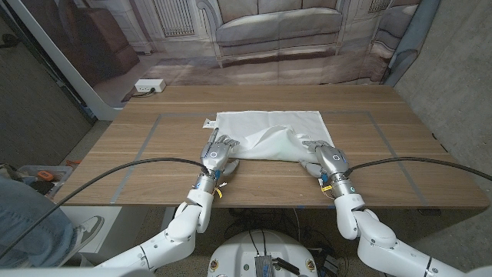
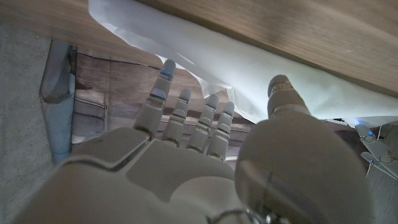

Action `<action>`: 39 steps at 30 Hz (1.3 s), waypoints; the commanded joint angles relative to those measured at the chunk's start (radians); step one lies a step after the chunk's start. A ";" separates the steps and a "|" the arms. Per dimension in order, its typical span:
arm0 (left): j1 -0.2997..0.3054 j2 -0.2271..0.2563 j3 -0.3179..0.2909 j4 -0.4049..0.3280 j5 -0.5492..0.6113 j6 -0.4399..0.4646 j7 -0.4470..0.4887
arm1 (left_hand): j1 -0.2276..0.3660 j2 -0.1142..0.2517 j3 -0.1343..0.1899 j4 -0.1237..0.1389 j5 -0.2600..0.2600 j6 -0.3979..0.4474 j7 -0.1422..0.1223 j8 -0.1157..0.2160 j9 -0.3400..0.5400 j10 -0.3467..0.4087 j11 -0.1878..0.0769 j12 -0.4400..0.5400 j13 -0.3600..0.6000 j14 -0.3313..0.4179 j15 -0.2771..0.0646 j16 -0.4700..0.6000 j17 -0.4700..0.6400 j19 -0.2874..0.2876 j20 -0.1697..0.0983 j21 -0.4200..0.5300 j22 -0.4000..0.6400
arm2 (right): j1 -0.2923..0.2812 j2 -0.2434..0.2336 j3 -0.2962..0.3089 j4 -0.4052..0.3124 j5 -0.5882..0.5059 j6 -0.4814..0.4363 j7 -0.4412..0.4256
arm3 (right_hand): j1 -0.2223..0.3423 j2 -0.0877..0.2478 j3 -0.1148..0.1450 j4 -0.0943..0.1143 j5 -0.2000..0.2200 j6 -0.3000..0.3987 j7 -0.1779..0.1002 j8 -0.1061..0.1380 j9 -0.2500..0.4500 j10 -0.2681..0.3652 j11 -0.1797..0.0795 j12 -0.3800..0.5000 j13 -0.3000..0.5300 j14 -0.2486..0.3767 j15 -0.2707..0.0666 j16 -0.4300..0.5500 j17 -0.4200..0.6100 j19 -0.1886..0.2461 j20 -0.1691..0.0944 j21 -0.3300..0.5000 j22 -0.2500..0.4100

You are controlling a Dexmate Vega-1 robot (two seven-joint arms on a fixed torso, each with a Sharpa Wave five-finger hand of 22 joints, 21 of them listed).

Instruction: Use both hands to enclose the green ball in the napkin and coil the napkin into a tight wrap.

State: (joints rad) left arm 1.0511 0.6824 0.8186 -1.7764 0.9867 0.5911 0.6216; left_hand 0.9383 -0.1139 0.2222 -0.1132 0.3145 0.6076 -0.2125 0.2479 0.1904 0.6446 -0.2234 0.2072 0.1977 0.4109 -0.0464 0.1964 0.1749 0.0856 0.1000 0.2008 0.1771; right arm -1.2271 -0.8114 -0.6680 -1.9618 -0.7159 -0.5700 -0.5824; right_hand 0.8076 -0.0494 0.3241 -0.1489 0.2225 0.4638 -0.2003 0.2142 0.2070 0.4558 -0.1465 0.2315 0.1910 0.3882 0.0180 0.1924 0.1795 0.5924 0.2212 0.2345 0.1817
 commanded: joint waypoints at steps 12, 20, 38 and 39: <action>-0.021 -0.026 0.003 0.031 -0.042 -0.015 0.034 | 0.010 0.007 -0.002 -0.001 0.006 0.032 0.000 0.009 0.003 0.024 0.002 0.005 0.004 0.023 -0.137 0.001 0.002 0.010 0.006 0.002 0.003 | 0.012 -0.013 -0.009 0.063 -0.017 0.061 -0.014 | 0.009 -0.002 -0.001 0.002 0.010 0.017 -0.009 0.004 0.003 0.016 -0.013 0.005 -0.001 0.024 -0.019 0.002 0.002 0.005 -0.002 -0.008 0.001; -0.027 -0.038 0.004 0.049 -0.057 -0.032 0.080 | 0.010 0.017 -0.003 0.004 0.004 0.067 -0.001 0.017 0.002 0.044 0.003 0.005 0.004 0.032 -0.142 0.000 0.003 -0.008 0.010 -0.004 0.003 | 0.037 -0.008 -0.018 0.116 -0.025 0.114 -0.053 | 0.025 0.002 0.005 0.001 0.020 0.071 -0.019 0.021 0.004 0.060 -0.040 0.017 -0.001 0.066 -0.047 0.007 0.003 0.044 -0.004 -0.004 0.002; -0.063 -0.100 -0.018 0.178 -0.162 -0.194 0.332 | 0.126 0.111 0.070 -0.013 -0.073 0.430 0.000 0.073 -0.003 0.383 0.001 0.012 0.001 0.393 -0.156 0.010 0.004 0.186 -0.085 0.015 0.000 | 0.097 0.007 -0.018 0.151 -0.043 0.191 -0.073 | 0.014 0.025 -0.001 0.019 0.023 0.311 -0.023 0.079 0.003 0.236 -0.065 0.048 -0.002 0.243 -0.116 0.018 0.002 0.121 -0.043 -0.009 0.004; -0.065 -0.101 -0.017 0.181 -0.164 -0.198 0.335 | 0.127 0.111 0.072 -0.012 -0.078 0.440 0.000 0.075 -0.003 0.393 0.001 0.011 0.001 0.401 -0.155 0.008 0.004 0.190 -0.088 0.014 0.000 | 0.099 0.007 -0.018 0.151 -0.043 0.193 -0.071 | 0.015 0.026 -0.001 0.018 0.023 0.315 -0.023 0.080 0.003 0.240 -0.065 0.048 -0.002 0.245 -0.117 0.018 0.002 0.121 -0.044 -0.009 0.004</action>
State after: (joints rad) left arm 1.0135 0.6092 0.8006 -1.6538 0.8683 0.4651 0.8618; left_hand 1.0512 -0.0019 0.2823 -0.1253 0.2442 1.0229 -0.2128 0.3114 0.1842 1.0151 -0.2225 0.2157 0.1970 0.7907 -0.0860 0.2105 0.1766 0.2561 0.0158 0.2086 0.1772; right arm -1.1620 -0.8164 -0.6844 -1.8319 -0.7475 -0.4052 -0.6512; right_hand 0.8178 -0.0334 0.3187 -0.1322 0.2406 0.7641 -0.2209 0.2886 0.2069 0.6794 -0.2129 0.2742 0.1846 0.6203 -0.0609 0.2079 0.1813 0.7073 0.1784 0.2285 0.1842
